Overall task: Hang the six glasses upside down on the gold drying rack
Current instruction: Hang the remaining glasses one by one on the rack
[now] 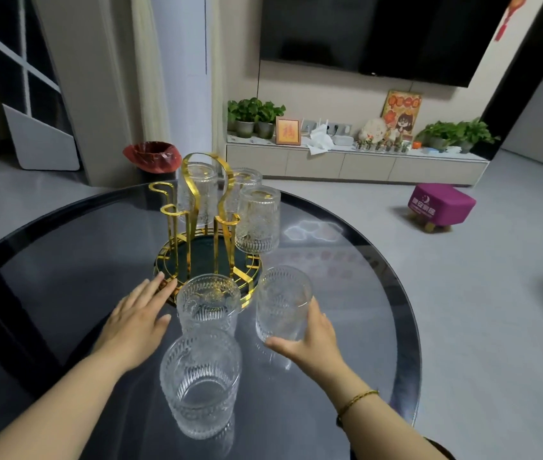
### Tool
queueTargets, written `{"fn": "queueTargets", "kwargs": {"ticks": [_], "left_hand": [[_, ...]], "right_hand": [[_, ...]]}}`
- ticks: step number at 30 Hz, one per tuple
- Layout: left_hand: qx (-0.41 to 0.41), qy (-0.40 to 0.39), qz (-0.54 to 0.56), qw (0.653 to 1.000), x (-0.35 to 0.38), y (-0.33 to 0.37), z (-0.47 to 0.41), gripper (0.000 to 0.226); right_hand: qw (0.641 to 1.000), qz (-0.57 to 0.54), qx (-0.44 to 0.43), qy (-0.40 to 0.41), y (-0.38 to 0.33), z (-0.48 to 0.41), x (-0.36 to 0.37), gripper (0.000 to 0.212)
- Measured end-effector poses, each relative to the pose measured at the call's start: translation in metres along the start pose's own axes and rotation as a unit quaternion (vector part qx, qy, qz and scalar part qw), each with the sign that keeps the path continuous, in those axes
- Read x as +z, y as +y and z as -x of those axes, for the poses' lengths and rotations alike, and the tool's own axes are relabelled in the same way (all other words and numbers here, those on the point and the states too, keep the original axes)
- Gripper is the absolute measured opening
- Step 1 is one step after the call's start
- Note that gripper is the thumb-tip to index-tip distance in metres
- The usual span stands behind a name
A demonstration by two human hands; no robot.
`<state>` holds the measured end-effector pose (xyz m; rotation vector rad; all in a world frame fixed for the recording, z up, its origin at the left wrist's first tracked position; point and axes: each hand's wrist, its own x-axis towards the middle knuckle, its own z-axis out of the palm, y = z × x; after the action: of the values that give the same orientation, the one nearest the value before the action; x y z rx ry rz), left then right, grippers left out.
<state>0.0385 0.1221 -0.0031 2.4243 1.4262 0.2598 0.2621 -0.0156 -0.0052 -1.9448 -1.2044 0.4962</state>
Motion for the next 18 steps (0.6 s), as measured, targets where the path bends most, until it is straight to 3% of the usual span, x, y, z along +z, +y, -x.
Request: {"fn": "queueTargets", "kwargs": {"ticks": [7, 13, 18], "left_hand": [[-0.002, 0.004, 0.008, 1.000, 0.003, 0.000, -0.003, 0.060], [-0.001, 0.013, 0.013, 1.000, 0.006, -0.001, -0.005, 0.059], [0.019, 0.031, 0.017, 0.999, 0.007, -0.001, -0.006, 0.055]], "right_hand": [[0.999, 0.030, -0.009, 0.030, -0.001, -0.011, 0.008, 0.056], [0.997, -0.040, -0.046, 0.040, 0.001, -0.011, 0.005, 0.049], [0.991, -0.133, -0.017, 0.015, 0.000, -0.012, -0.015, 0.057]]}}
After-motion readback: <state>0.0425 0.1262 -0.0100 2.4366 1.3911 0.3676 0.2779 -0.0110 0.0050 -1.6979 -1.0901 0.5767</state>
